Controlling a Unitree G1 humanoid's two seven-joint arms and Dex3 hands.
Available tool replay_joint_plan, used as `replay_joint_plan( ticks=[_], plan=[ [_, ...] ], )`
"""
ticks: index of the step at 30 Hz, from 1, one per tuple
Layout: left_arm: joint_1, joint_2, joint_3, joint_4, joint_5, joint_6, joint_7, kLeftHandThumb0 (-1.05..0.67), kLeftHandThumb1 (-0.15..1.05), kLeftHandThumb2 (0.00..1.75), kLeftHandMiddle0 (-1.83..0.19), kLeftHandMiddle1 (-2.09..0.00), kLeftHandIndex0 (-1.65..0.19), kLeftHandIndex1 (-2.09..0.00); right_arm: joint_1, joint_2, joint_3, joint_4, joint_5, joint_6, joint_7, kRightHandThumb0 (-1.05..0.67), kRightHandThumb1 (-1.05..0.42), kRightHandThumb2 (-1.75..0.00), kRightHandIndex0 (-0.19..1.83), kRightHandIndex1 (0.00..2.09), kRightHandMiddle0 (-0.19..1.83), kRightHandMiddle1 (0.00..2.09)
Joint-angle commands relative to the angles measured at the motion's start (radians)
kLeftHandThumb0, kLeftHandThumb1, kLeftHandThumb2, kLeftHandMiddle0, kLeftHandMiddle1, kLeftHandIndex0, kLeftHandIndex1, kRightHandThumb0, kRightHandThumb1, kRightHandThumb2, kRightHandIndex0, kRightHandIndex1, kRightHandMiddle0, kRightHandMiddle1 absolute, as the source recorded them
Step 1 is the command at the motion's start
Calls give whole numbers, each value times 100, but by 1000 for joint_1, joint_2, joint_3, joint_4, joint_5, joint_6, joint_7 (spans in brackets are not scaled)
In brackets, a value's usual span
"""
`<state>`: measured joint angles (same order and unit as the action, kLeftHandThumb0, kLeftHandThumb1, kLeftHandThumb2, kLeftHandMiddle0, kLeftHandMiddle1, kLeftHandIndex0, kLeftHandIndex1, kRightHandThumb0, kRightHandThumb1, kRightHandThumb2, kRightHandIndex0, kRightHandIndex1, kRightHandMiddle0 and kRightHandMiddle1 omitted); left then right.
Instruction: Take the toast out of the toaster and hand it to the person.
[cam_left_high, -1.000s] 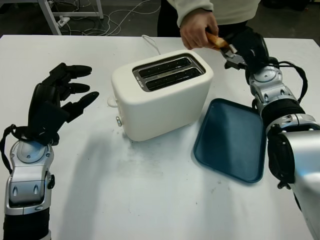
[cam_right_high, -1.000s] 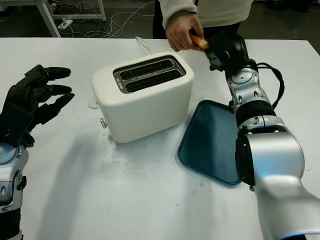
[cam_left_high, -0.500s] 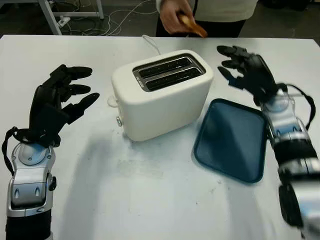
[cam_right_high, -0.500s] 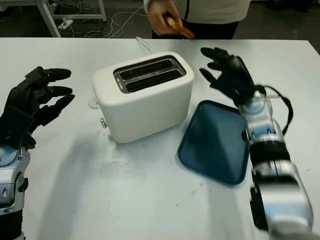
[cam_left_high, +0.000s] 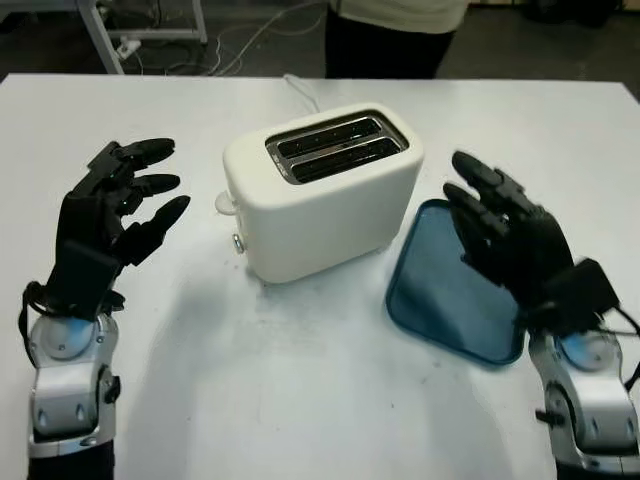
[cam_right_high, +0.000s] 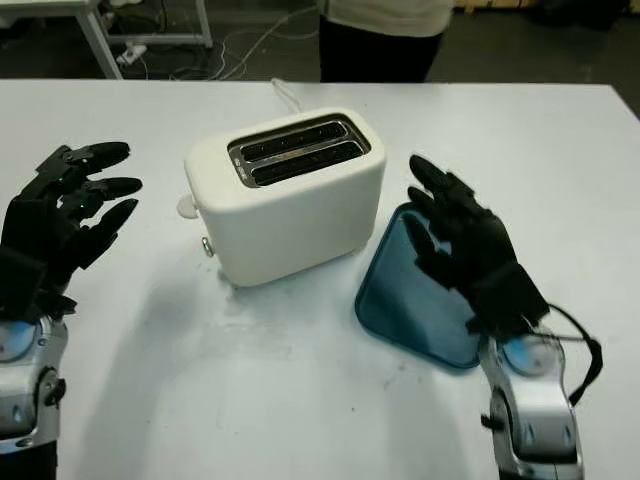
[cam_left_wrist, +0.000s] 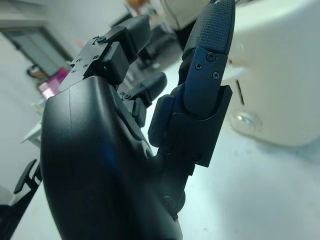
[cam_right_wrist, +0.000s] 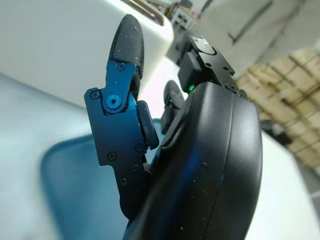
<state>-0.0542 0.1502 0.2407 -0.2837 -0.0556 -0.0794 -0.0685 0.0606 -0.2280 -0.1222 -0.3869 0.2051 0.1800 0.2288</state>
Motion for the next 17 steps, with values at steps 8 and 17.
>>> replay_joint_plan(
  ticks=[8, 17],
  plan=[
    [99, -80, -55, 41, 96, -101, 106, -96, 92, 35, -26, -84, -39, -45, 38, 106, 7, 16, 12, -41, -61, -56, -92, -72, 33, 7, 37, 1],
    [113, -70, -79, 53, 76, -93, 71, -95, 92, 34, -24, -87, -39, -46, 8, 126, 3, 38, 29, -18, -92, -60, -92, -66, 28, 3, 33, 0]
  ],
)
